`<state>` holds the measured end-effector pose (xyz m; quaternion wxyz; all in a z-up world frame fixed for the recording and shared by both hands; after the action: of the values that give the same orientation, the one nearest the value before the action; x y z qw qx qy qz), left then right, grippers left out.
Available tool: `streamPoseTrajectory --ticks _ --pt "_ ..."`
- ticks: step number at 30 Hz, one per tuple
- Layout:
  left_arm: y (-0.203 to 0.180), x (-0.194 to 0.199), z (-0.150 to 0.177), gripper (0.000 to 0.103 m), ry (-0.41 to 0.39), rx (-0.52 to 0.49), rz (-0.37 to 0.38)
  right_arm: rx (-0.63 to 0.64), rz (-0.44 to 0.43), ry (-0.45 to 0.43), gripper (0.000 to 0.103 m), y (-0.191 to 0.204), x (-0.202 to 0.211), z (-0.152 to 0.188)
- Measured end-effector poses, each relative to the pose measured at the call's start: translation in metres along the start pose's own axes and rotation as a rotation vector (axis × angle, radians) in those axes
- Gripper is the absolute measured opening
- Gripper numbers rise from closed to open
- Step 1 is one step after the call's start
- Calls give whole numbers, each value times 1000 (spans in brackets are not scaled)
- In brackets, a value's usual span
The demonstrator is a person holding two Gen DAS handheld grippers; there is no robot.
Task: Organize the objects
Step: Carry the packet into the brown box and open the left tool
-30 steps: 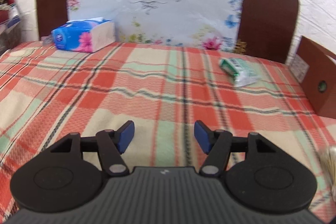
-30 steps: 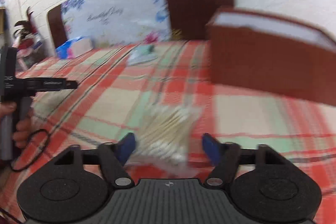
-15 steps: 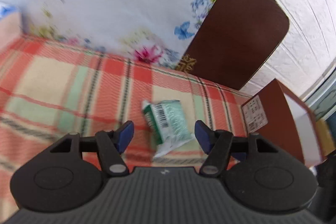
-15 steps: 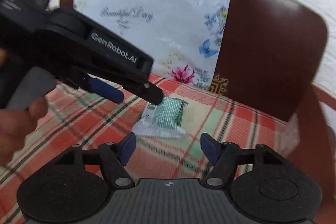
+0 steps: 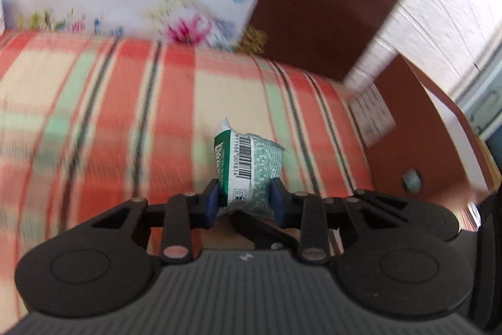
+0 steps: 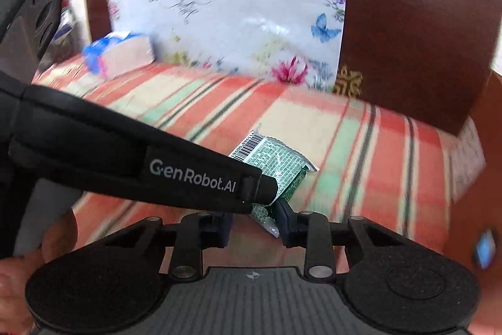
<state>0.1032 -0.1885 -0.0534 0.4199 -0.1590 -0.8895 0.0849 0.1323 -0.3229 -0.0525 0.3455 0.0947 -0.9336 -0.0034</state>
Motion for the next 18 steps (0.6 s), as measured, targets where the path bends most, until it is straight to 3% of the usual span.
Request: streamPoseTrajectory --ticks 7,10,14,18 --pt "-64 42 86 36 76 -62 140 -43 73 5 39 17 91 78" --pt "-103 50 115 36 103 -167 203 -119 119 -10 45 11 128 109" --pt "-124 64 123 45 106 -218 208 -215 149 -38 54 2 157 130" --pt "-106 91 106 54 21 -173 175 -238 130 -101 63 5 177 127"
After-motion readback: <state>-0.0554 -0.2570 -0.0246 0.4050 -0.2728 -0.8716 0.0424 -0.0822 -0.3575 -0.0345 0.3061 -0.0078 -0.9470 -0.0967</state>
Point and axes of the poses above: each gripper's, at about its wrist camera, not at the fingertips, and x roughly against the way its jaws point, y to its left, z to its underside, the point moved 6 cm from there along -x, roughly the way its jaws point, and after that the axes turned 8 degrees about -z, right-handed, at the moved point
